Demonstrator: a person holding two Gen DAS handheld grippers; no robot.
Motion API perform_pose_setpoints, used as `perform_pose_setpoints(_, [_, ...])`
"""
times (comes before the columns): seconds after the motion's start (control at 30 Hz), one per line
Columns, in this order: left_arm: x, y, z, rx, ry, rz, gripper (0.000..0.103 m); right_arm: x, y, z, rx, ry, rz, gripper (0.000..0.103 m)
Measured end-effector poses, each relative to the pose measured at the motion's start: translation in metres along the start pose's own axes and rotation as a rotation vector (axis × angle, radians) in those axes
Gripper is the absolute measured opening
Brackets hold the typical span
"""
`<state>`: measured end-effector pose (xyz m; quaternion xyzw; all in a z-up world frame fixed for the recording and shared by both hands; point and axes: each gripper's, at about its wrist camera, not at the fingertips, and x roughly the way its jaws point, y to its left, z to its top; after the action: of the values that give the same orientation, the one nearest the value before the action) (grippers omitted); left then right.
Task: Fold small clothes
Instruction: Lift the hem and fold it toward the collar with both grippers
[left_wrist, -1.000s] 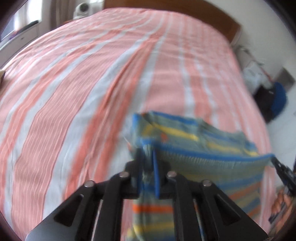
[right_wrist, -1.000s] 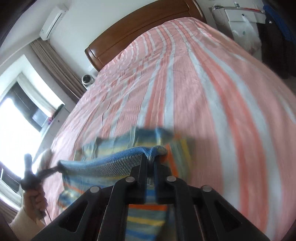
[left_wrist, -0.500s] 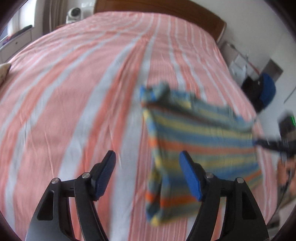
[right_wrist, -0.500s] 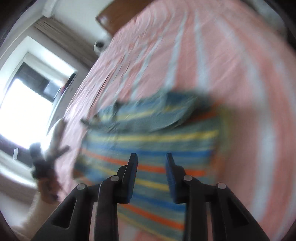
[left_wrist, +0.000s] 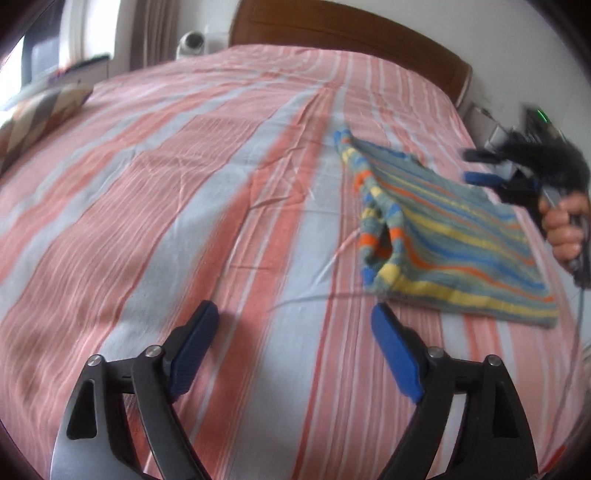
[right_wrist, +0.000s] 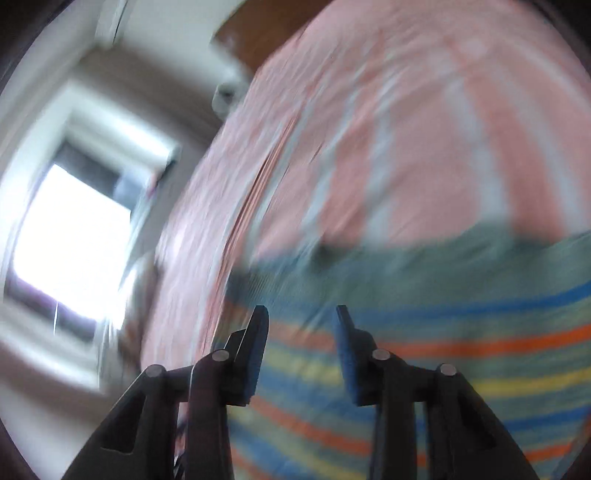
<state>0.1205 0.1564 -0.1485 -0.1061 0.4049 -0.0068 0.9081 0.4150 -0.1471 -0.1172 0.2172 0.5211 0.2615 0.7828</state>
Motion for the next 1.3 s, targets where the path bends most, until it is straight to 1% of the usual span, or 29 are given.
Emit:
perform_pose_setpoints(0.03, [0.002,-0.004,-0.002,0.032,-0.011,0.004,0.094,0.022,0.014,-0.004,-0.021,0.068,0.024,0.037])
perform_pose_setpoints(0.07, [0.003,-0.006,-0.004,0.053,-0.020,0.007,0.096,0.040,0.023,-0.007,-0.034,0.114,0.041,0.037])
perform_pose_setpoints(0.17, [0.003,-0.006,-0.006,0.068,-0.028,0.004,0.098,0.099,0.047,-0.025,-0.061,0.198,0.055,0.037])
perform_pose_setpoints(0.2, [0.003,-0.005,-0.005,0.064,-0.028,-0.004,0.098,0.112,0.051,-0.032,-0.056,0.207,0.050,0.037])
perform_pose_setpoints(0.23, [0.003,-0.003,-0.005,0.058,-0.030,-0.016,0.098,0.117,0.057,-0.035,-0.066,0.175,0.037,0.037])
perform_pose_setpoints(0.27, [0.004,-0.001,-0.004,0.053,-0.032,-0.023,0.098,0.112,0.064,-0.041,-0.084,0.125,0.027,0.038])
perform_pose_setpoints(0.3, [0.004,0.000,-0.004,0.049,-0.033,-0.029,0.098,0.103,0.068,-0.043,-0.095,0.092,0.042,0.038])
perform_pose_setpoints(0.37, [-0.002,0.000,-0.007,0.049,-0.032,-0.024,0.098,0.072,0.070,-0.047,-0.111,0.026,0.078,0.039])
perform_pose_setpoints(0.43, [-0.004,-0.004,-0.008,0.057,-0.025,0.008,0.098,0.036,0.060,-0.053,-0.148,-0.017,0.066,0.044])
perform_pose_setpoints(0.47, [-0.009,-0.009,-0.008,0.065,-0.019,0.028,0.098,0.014,0.048,-0.059,-0.170,-0.030,0.024,0.044])
perform_pose_setpoints(0.5, [-0.014,-0.014,-0.008,0.071,-0.019,0.023,0.097,-0.008,0.030,-0.066,-0.179,-0.035,-0.032,0.044])
perform_pose_setpoints(0.57, [-0.028,-0.032,-0.007,0.091,-0.032,-0.013,0.097,-0.046,-0.015,-0.082,-0.153,-0.025,-0.142,0.044])
perform_pose_setpoints(0.63, [-0.042,-0.062,-0.006,0.136,-0.058,-0.047,0.097,-0.082,-0.066,-0.104,-0.095,-0.004,-0.280,0.043])
perform_pose_setpoints(0.67, [-0.048,-0.088,-0.005,0.187,-0.065,-0.080,0.097,-0.106,-0.093,-0.119,-0.062,-0.015,-0.338,0.039])
perform_pose_setpoints(0.7, [-0.050,-0.108,-0.005,0.228,-0.064,-0.104,0.097,-0.130,-0.117,-0.134,-0.018,-0.050,-0.342,0.038])
perform_pose_setpoints(0.73, [-0.050,-0.137,-0.005,0.291,-0.061,-0.139,0.097,-0.158,-0.144,-0.153,0.062,-0.097,-0.357,0.038])
perform_pose_setpoints(0.77, [-0.048,-0.159,-0.007,0.340,-0.057,-0.166,0.097,-0.175,-0.159,-0.165,0.115,-0.134,-0.363,0.038])
perform_pose_setpoints(0.83, [-0.037,-0.213,-0.013,0.468,-0.025,-0.221,0.097,-0.214,-0.180,-0.194,0.211,-0.237,-0.310,0.038])
perform_pose_setpoints(0.87, [-0.024,-0.249,-0.020,0.560,0.003,-0.256,0.095,-0.232,-0.186,-0.211,0.235,-0.283,-0.296,0.038])
perform_pose_setpoints(0.9, [-0.014,-0.271,-0.025,0.617,0.023,-0.277,0.090,-0.240,-0.184,-0.220,0.237,-0.299,-0.298,0.038])
perform_pose_setpoints(0.93, [0.001,-0.297,-0.032,0.678,0.061,-0.291,0.088,-0.248,-0.182,-0.230,0.227,-0.312,-0.299,0.038])
perform_pose_setpoints(1.0, [0.029,-0.337,-0.042,0.754,0.128,-0.281,0.082,-0.252,-0.178,-0.238,0.207,-0.318,-0.295,0.038])
perform_pose_setpoints(1.03, [0.042,-0.355,-0.046,0.783,0.120,-0.254,0.082,-0.252,-0.177,-0.236,0.198,-0.316,-0.288,0.038])
perform_pose_setpoints(1.07, [0.048,-0.367,-0.047,0.795,0.084,-0.234,0.075,-0.254,-0.177,-0.236,0.191,-0.314,-0.274,0.038])
perform_pose_setpoints(1.1, [0.052,-0.374,-0.047,0.793,0.070,-0.236,0.042,-0.253,-0.175,-0.231,0.186,-0.312,-0.262,0.038])
perform_pose_setpoints(1.13, [0.056,-0.380,-0.045,0.777,0.074,-0.243,0.022,-0.251,-0.174,-0.223,0.179,-0.309,-0.248,0.039])
perform_pose_setpoints(1.17, [0.057,-0.380,-0.042,0.763,0.074,-0.230,0.009,-0.247,-0.172,-0.211,0.169,-0.303,-0.236,0.040])
perform_pose_setpoints(1.23, [0.057,-0.373,-0.038,0.710,0.071,-0.254,0.007,-0.235,-0.171,-0.190,0.152,-0.265,-0.194,0.059])
perform_pose_setpoints(1.3, [0.056,-0.363,-0.035,0.679,0.076,-0.279,0.006,-0.214,-0.173,-0.150,0.143,-0.223,-0.120,0.059])
